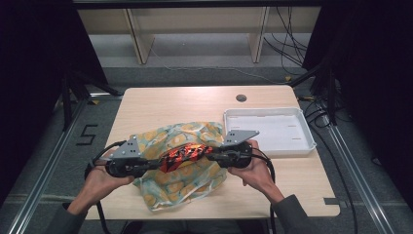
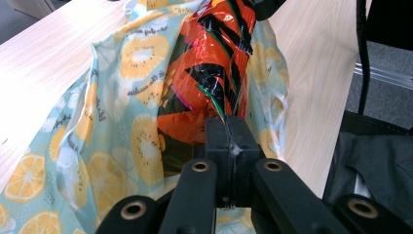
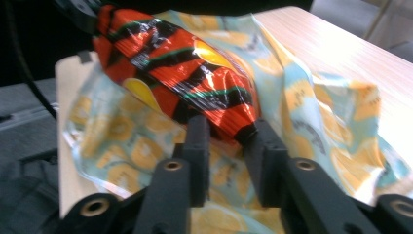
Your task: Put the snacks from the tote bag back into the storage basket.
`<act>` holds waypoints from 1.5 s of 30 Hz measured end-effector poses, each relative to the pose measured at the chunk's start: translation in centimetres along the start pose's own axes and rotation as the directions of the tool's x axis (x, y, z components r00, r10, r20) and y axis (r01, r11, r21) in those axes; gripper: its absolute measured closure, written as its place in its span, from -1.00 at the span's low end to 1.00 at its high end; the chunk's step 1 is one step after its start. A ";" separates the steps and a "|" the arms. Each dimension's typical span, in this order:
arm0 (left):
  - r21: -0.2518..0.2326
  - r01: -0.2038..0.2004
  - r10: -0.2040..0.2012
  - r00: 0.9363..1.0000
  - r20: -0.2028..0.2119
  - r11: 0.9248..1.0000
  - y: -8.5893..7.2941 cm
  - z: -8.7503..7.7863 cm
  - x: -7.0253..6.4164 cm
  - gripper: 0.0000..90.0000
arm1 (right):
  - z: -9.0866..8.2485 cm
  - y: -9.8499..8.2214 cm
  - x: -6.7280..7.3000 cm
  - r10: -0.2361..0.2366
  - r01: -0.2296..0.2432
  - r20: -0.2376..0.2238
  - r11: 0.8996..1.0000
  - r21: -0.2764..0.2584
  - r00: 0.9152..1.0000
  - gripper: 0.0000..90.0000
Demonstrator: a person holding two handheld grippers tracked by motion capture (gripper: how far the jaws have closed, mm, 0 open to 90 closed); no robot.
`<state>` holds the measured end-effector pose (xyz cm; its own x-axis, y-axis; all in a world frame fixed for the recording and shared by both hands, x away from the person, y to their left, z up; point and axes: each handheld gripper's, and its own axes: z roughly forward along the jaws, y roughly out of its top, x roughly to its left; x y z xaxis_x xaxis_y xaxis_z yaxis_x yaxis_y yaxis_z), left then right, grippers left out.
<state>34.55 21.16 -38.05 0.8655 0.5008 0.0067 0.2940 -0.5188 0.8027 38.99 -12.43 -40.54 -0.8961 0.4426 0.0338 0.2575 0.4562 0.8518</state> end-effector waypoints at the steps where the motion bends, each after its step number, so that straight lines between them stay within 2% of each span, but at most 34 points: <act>1: -0.006 0.009 -0.009 1.000 0.012 1.000 0.0 -0.1 0.1 0.98 | 0.1 0.0 0.0 0.002 -0.002 0.003 1.000 -0.031 1.000 0.73; 2: -0.019 0.023 -0.022 1.000 0.015 1.000 0.0 -0.2 0.1 0.98 | 0.0 0.2 -0.1 -0.016 0.015 -0.014 0.999 -0.031 1.000 0.80; 3: -0.023 0.028 -0.027 0.999 0.019 0.999 0.1 -0.4 0.2 0.98 | 0.0 0.2 -0.1 -0.025 0.025 -0.002 0.998 -0.053 1.000 0.85; 5: -0.032 0.038 -0.037 0.999 0.031 0.999 0.3 -0.7 0.2 0.97 | -0.3 0.5 0.1 -0.010 0.010 -0.019 0.999 -0.044 1.000 0.92; 7: -0.061 0.077 -0.074 0.996 0.046 0.995 0.5 -1.3 0.3 0.96 | -0.8 0.9 0.2 0.008 -0.010 -0.029 0.999 -0.047 1.000 0.96; 8: -0.068 0.083 -0.080 0.995 0.054 0.994 0.6 -1.6 0.3 0.95 | -1.0 1.0 0.3 0.026 -0.029 -0.043 0.997 -0.076 0.999 0.97; 9: -0.075 0.100 -0.095 0.993 0.063 0.992 0.7 -1.8 0.3 0.95 | -1.4 1.3 0.4 0.043 -0.047 -0.068 0.997 -0.066 0.997 0.97; 10: -0.083 0.101 -0.095 0.993 0.068 0.991 0.9 -2.1 0.3 0.94 | -1.6 1.5 0.5 0.052 -0.057 -0.066 0.995 -0.076 0.996 0.97; 11: -0.074 0.104 -0.099 0.993 0.069 0.992 1.0 -2.3 0.4 0.94 | -2.0 1.8 0.7 0.068 -0.073 -0.081 0.995 -0.063 0.994 0.98; 12: -0.095 0.121 -0.115 0.991 0.064 0.988 1.1 -2.4 0.4 0.93 | -2.2 1.9 0.7 0.065 -0.071 -0.080 0.995 -0.068 0.995 0.98; 13: -0.089 0.124 -0.118 0.991 0.067 0.988 1.2 -2.5 0.6 0.92 | -2.3 2.2 0.8 0.066 -0.073 -0.081 0.994 -0.081 0.995 0.98; 14: -0.089 0.147 -0.142 0.988 0.061 0.985 1.3 -2.6 0.6 0.92 | -2.4 2.4 0.8 0.075 -0.083 -0.096 0.993 -0.087 0.993 0.98; 15: -0.097 0.144 -0.138 0.988 0.062 0.985 1.3 -2.6 0.8 0.91 | -2.5 2.6 0.8 0.074 -0.081 -0.091 0.994 -0.079 0.993 0.98; 17: -0.090 0.171 -0.167 0.985 0.052 0.981 1.3 -2.4 1.4 0.90 | -2.3 2.7 0.8 0.087 -0.095 -0.098 0.992 -0.080 0.991 0.97; 20: -0.090 0.203 -0.199 0.979 0.043 0.975 0.9 -1.8 2.1 0.89 | -1.6 2.5 0.3 0.102 -0.108 -0.079 0.991 -0.073 0.992 0.92; 21: -0.093 0.209 -0.206 0.978 0.046 0.973 0.9 -1.6 2.4 0.90 | -1.5 2.4 0.2 0.118 -0.123 -0.077 0.991 -0.054 0.990 0.91; 22: -0.110 0.227 -0.224 0.974 0.042 0.968 0.9 -1.5 2.5 0.89 | -1.2 2.2 0.0 0.123 -0.128 -0.084 0.990 -0.057 0.989 0.90; 24: -0.111 0.239 -0.235 0.971 0.048 0.965 1.0 -1.5 2.7 0.89 | -0.9 2.0 -0.3 0.147 -0.152 -0.087 0.986 -0.062 0.985 0.88; 26: -0.117 0.242 -0.238 0.970 0.048 0.963 1.1 -1.4 2.9 0.88 | -0.5 1.9 -0.6 0.159 -0.166 -0.091 0.984 -0.072 0.983 0.82; 27: -0.116 0.239 -0.237 0.971 0.033 0.964 1.2 -1.3 2.9 0.87 | -0.6 1.9 -0.5 0.176 -0.181 -0.071 0.982 -0.057 0.982 0.78; 28: -0.113 0.241 -0.239 0.971 0.032 0.964 1.3 -1.2 3.1 0.87 | -0.4 1.9 -0.5 0.175 -0.180 -0.066 0.981 -0.069 0.982 0.71; 29: -0.116 0.244 -0.241 0.970 0.034 0.963 1.4 -1.1 3.2 0.87 | -0.2 1.8 -0.7 0.150 -0.154 -0.060 0.986 -0.069 0.987 0.69; 30: -0.113 0.250 -0.248 0.968 0.030 0.962 1.4 -1.1 3.3 0.87 | -0.2 1.8 -0.5 0.184 -0.187 -0.054 0.981 -0.054 0.981 0.66; 32: -0.113 0.248 -0.247 0.969 0.025 0.962 1.4 -1.0 3.4 0.85 | 0.2 1.7 -0.5 0.174 -0.176 -0.041 0.982 -0.066 0.984 0.60; 33: -0.115 0.256 -0.255 0.967 0.022 0.960 1.4 -1.0 3.5 0.85 | 0.4 1.7 -0.6 0.161 -0.164 -0.047 0.983 -0.076 0.986 0.57; 34: -0.123 0.257 -0.258 0.966 0.010 0.958 1.4 -1.0 3.5 0.85 | 0.4 1.7 -0.6 0.170 -0.171 -0.028 0.983 -0.069 0.985 0.55; 36: -0.120 0.266 -0.265 0.964 0.021 0.957 1.3 -1.0 3.7 0.84 | 0.6 1.6 -0.5 0.179 -0.181 -0.032 0.980 -0.082 0.983 0.55; 37: -0.119 0.266 -0.265 0.964 0.025 0.957 1.3 -0.9 3.8 0.84 | 1.0 1.6 -0.6 0.171 -0.174 -0.045 0.980 -0.094 0.984 0.54; 39: -0.114 0.269 -0.269 0.963 0.021 0.956 1.3 -0.8 3.9 0.83 | 1.3 1.6 -0.7 0.150 -0.152 -0.029 0.984 -0.089 0.988 0.53; 40: -0.112 0.275 -0.275 0.961 0.024 0.955 1.3 -0.8 3.9 0.82 | 1.4 1.6 -0.6 0.177 -0.180 -0.044 0.980 -0.080 0.983 0.53; 41: -0.113 0.277 -0.277 0.961 0.017 0.954 1.3 -0.8 3.9 0.82 | 1.5 1.6 -0.6 0.180 -0.182 -0.039 0.980 -0.086 0.983 0.53; 42: -0.110 0.272 -0.271 0.962 0.023 0.956 1.3 -0.8 4.0 0.82 | 1.5 1.7 -0.7 0.170 -0.171 -0.024 0.982 -0.083 0.985 0.53; 44: -0.108 0.270 -0.269 0.963 0.025 0.957 1.3 -0.8 4.0 0.81 | 1.8 1.7 -0.9 0.143 -0.146 -0.040 0.984 -0.105 0.989 0.57; 45: -0.109 0.271 -0.270 0.963 0.021 0.956 1.3 -0.8 4.0 0.81 | 1.8 1.7 -0.8 0.180 -0.183 -0.041 0.978 -0.100 0.983 0.59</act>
<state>38.08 23.06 -36.52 0.7622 0.6076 -0.2233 0.4716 -0.2849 0.8345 40.82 -10.65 -40.06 -0.8493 0.4854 0.2078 0.3798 0.2882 0.8790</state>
